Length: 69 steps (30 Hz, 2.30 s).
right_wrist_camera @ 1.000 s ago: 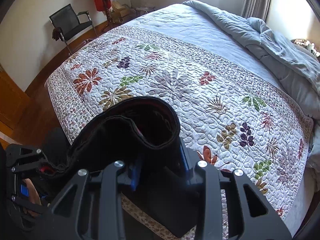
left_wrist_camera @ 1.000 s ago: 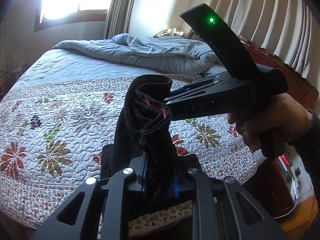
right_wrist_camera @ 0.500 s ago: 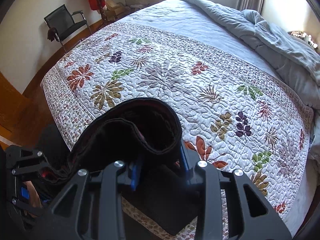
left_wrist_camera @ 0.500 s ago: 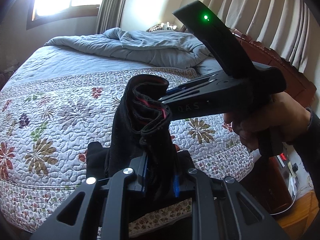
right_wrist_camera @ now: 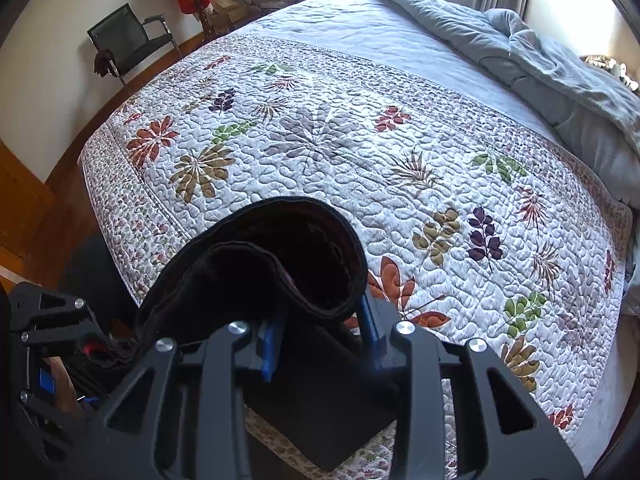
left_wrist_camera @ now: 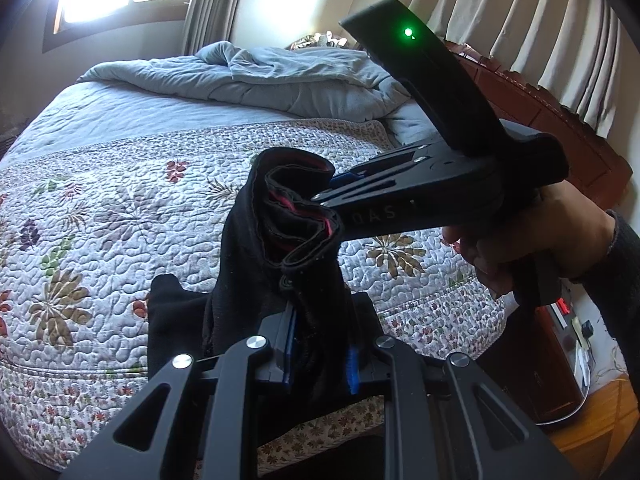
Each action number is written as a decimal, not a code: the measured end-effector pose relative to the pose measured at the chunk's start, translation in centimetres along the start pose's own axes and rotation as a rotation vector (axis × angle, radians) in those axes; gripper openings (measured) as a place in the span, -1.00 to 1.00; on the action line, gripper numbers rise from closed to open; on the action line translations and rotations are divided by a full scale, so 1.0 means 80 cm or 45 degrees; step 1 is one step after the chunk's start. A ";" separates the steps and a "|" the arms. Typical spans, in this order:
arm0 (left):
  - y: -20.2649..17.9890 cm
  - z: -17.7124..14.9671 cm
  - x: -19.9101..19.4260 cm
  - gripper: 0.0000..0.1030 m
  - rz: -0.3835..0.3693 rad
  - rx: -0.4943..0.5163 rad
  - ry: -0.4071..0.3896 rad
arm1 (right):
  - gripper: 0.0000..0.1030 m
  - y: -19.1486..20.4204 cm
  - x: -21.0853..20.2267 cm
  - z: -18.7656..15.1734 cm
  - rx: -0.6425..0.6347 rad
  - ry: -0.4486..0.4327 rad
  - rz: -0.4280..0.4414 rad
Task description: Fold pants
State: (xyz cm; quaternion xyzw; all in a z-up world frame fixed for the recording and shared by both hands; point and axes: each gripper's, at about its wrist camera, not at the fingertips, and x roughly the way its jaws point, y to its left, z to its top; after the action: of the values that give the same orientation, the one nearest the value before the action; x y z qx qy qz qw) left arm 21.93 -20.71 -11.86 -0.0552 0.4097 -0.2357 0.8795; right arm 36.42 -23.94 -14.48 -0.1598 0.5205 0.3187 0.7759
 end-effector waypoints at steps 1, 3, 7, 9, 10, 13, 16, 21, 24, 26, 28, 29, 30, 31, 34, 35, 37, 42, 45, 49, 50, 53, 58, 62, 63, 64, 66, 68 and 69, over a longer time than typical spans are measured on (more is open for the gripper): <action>-0.001 0.000 0.003 -0.63 -0.003 0.002 0.005 | -0.36 -0.004 0.002 -0.003 0.006 0.001 0.002; -0.005 -0.001 0.011 -0.63 -0.009 0.007 0.017 | -0.36 -0.010 0.005 -0.009 0.011 0.000 0.003; -0.013 -0.005 0.026 -0.63 -0.021 0.019 0.040 | -0.36 -0.025 0.012 -0.023 0.035 0.000 0.014; -0.017 -0.007 0.034 -0.63 -0.026 0.022 0.052 | -0.36 -0.031 0.016 -0.029 0.046 0.004 0.018; -0.020 -0.009 0.039 -0.63 -0.030 0.023 0.061 | -0.36 -0.035 0.019 -0.033 0.052 0.006 0.020; -0.026 -0.011 0.049 -0.63 -0.034 0.030 0.075 | -0.36 -0.045 0.024 -0.043 0.071 0.005 0.028; -0.033 -0.014 0.060 -0.63 -0.039 0.039 0.092 | -0.35 -0.057 0.029 -0.055 0.095 0.004 0.038; -0.046 -0.021 0.079 -0.61 -0.044 0.050 0.124 | -0.34 -0.076 0.037 -0.076 0.135 0.004 0.057; -0.054 -0.026 0.090 -0.59 -0.051 0.048 0.145 | -0.34 -0.085 0.042 -0.087 0.153 0.007 0.066; -0.058 -0.029 0.099 -0.57 -0.058 0.045 0.162 | -0.33 -0.093 0.046 -0.098 0.172 0.008 0.075; -0.062 -0.033 0.106 -0.55 -0.063 0.048 0.176 | -0.33 -0.098 0.050 -0.107 0.187 0.010 0.078; -0.064 -0.036 0.111 -0.54 -0.069 0.051 0.190 | -0.33 -0.101 0.051 -0.112 0.194 0.012 0.081; -0.067 -0.038 0.114 -0.53 -0.071 0.052 0.200 | -0.33 -0.104 0.053 -0.118 0.203 0.013 0.085; -0.069 -0.041 0.117 -0.52 -0.073 0.053 0.207 | -0.33 -0.107 0.055 -0.123 0.210 0.016 0.088; -0.075 -0.049 0.125 -0.51 -0.075 0.059 0.232 | -0.33 -0.114 0.059 -0.135 0.233 0.021 0.094; -0.076 -0.052 0.128 -0.50 -0.076 0.060 0.240 | -0.32 -0.116 0.060 -0.138 0.239 0.021 0.096; -0.077 -0.055 0.132 -0.49 -0.076 0.060 0.252 | -0.31 -0.120 0.063 -0.146 0.258 0.024 0.095; -0.075 -0.062 0.132 -0.23 -0.130 0.028 0.289 | -0.22 -0.144 0.071 -0.174 0.423 0.026 0.147; -0.061 -0.065 0.109 0.13 -0.234 -0.014 0.270 | -0.06 -0.168 0.076 -0.207 0.634 0.034 0.167; -0.022 -0.069 0.069 0.43 -0.336 -0.112 0.221 | 0.27 -0.200 0.075 -0.275 0.989 -0.037 0.328; -0.008 -0.071 0.060 0.44 -0.344 -0.128 0.216 | 0.34 -0.204 0.074 -0.291 1.070 -0.069 0.392; 0.039 -0.077 0.040 0.48 -0.298 -0.180 0.175 | 0.57 -0.202 0.067 -0.338 1.284 -0.243 0.652; 0.129 -0.093 0.034 0.48 -0.168 -0.343 0.179 | 0.77 -0.164 0.075 -0.355 1.326 -0.341 0.831; 0.172 -0.111 0.022 0.48 -0.117 -0.430 0.184 | 0.77 -0.127 0.087 -0.337 1.258 -0.260 0.785; 0.178 -0.114 0.019 0.48 -0.107 -0.440 0.181 | 0.77 -0.120 0.084 -0.332 1.235 -0.264 0.767; 0.183 -0.117 0.015 0.48 -0.098 -0.451 0.177 | 0.58 -0.113 0.079 -0.325 1.200 -0.265 0.715; 0.192 -0.124 0.011 0.48 -0.094 -0.478 0.171 | -0.51 -0.099 0.072 -0.303 1.126 -0.208 0.596; 0.202 -0.130 0.010 0.48 -0.110 -0.518 0.174 | -0.70 -0.085 0.054 -0.287 1.060 -0.200 0.510; 0.205 -0.131 0.010 0.48 -0.117 -0.528 0.176 | -0.72 -0.078 0.048 -0.284 1.029 -0.181 0.452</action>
State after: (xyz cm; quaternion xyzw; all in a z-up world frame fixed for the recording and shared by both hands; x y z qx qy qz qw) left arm 20.58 -5.62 -24.07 -0.2373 0.5057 -0.1893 0.8076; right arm 25.46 -40.52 -27.75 0.2704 0.5681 0.2282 0.7430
